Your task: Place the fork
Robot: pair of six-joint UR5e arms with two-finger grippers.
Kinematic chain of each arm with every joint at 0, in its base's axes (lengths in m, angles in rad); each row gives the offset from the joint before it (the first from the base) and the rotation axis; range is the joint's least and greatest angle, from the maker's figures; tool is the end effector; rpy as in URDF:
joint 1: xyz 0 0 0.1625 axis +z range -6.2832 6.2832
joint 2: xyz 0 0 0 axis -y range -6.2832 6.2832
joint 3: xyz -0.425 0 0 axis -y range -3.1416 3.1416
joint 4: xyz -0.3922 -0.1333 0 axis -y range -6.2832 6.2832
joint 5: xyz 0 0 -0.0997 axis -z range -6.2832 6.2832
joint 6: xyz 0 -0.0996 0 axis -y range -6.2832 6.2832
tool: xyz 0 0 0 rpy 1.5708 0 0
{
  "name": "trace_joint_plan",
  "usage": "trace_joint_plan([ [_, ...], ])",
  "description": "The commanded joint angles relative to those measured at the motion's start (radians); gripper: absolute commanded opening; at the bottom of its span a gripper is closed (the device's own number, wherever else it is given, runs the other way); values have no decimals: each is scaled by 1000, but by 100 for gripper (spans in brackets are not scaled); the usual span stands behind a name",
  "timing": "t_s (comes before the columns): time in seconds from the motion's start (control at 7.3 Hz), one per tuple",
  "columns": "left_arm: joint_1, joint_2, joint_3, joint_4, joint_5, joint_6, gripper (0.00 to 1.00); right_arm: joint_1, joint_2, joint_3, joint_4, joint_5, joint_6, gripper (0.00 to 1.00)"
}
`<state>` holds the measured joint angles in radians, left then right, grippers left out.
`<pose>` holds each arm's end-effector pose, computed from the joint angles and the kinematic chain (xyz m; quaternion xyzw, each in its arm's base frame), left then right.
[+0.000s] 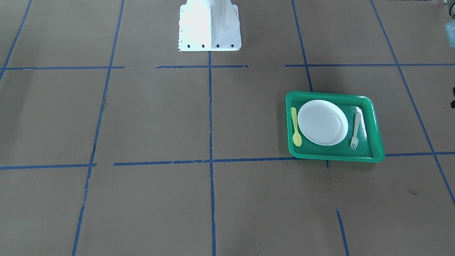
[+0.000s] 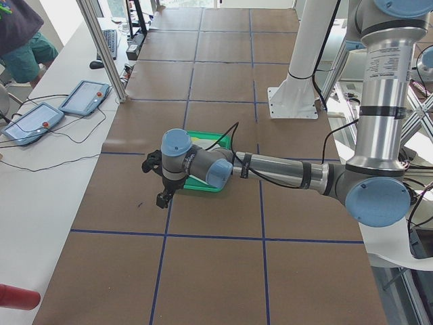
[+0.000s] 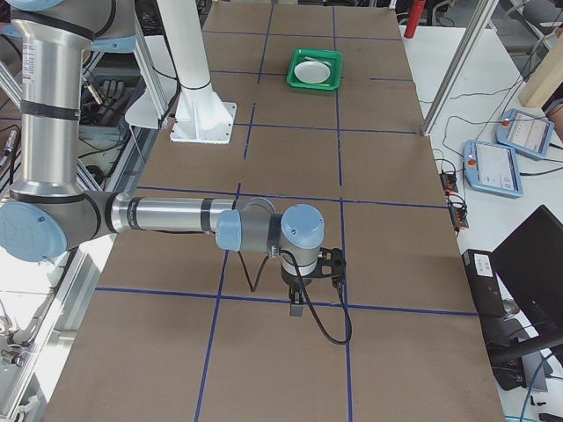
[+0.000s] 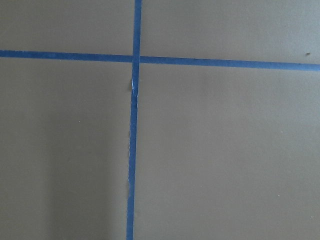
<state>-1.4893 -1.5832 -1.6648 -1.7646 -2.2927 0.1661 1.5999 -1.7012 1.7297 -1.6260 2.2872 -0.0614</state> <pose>-0.0255 -0.5164 0.5877 0.1545 0.3430 0.1666 0.9114 0.0805 -0.4323 0.6505 0.0034 -0.3508 -0.0104 0.9364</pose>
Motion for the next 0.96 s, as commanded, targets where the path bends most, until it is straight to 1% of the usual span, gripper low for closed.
trace_joint_plan([
  [0.0, -109, 6, 5, 219, -22, 17, 100, 0, 0, 1, 0, 0, 0, 100],
  [0.14, -146, 5, 1, 316, -24, 15, 100, 0, 0, -1, 0, 0, 0, 100],
  [0.27, -152, 8, -1, 327, -24, 13, 100, 0, 0, 1, 0, 0, 0, 100],
  [0.55, -158, 35, -3, 333, -65, 12, 100, 0, 0, 1, 0, 0, 0, 100],
  [0.82, -157, 35, -1, 332, -65, 13, 100, 0, 0, 1, 0, 0, 0, 100],
])
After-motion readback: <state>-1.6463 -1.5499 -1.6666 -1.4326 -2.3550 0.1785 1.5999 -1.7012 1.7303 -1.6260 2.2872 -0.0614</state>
